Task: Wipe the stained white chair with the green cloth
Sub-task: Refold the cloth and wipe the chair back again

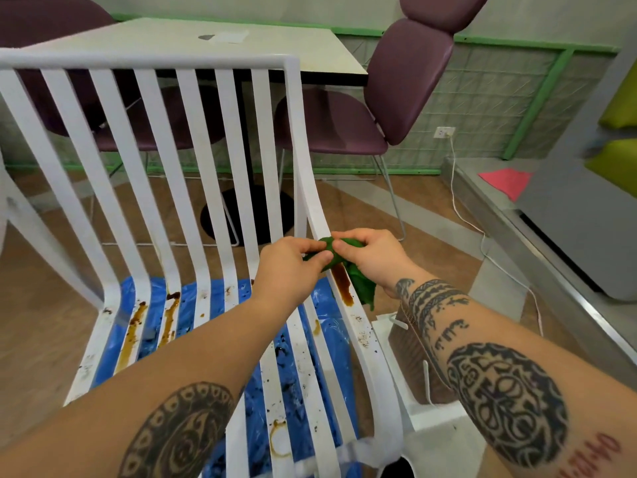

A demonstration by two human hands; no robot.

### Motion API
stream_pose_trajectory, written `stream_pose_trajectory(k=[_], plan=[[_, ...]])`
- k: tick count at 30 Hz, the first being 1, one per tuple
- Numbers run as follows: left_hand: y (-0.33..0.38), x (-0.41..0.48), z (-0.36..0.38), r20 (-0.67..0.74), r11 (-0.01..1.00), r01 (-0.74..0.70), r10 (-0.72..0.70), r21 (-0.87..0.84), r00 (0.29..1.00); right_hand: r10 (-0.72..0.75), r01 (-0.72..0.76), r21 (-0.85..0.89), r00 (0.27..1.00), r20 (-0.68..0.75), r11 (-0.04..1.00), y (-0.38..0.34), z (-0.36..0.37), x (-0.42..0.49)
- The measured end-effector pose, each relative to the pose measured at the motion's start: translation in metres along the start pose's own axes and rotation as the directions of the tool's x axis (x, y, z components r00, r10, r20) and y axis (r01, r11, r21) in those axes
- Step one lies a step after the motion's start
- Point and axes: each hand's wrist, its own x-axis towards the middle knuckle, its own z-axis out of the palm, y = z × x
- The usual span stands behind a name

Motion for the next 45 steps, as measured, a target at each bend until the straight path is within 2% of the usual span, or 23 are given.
stream_pose_trajectory(k=[5,10,14,23,29,34,38,45], plan=[[0.007,0.002,-0.001,0.037,0.994,0.027,-0.031,0.104,0.999,-0.020,0.013,-0.222,0.999,-0.026,0.975,-0.009,-0.004,0.000],[0.015,0.001,-0.008,0.107,0.976,0.016,-0.040,0.216,0.993,-0.029,0.038,-0.500,0.999,0.025,0.865,-0.022,-0.010,-0.004],[0.021,-0.007,-0.010,0.136,0.964,0.003,-0.040,0.266,0.990,-0.001,0.045,-0.615,0.997,0.073,0.787,-0.033,-0.016,-0.014],[0.039,-0.025,-0.014,0.243,0.927,-0.022,-0.075,0.375,0.967,0.076,0.015,-0.674,0.992,0.106,0.739,-0.034,-0.020,-0.036],[0.045,-0.037,-0.014,0.257,0.911,-0.028,-0.087,0.411,0.962,0.081,0.000,-0.655,0.992,0.094,0.756,-0.031,-0.020,-0.051],[0.048,-0.049,-0.013,0.245,0.914,-0.026,-0.081,0.405,0.966,0.061,-0.019,-0.591,0.997,0.051,0.807,-0.023,-0.018,-0.067],[0.047,-0.064,-0.011,0.222,0.941,0.011,-0.091,0.338,0.971,0.052,-0.037,-0.534,0.999,0.013,0.845,-0.014,-0.017,-0.081],[0.049,-0.088,-0.007,0.226,0.948,0.007,-0.084,0.319,0.971,0.065,-0.034,-0.592,0.997,0.032,0.806,-0.017,-0.020,-0.095]])
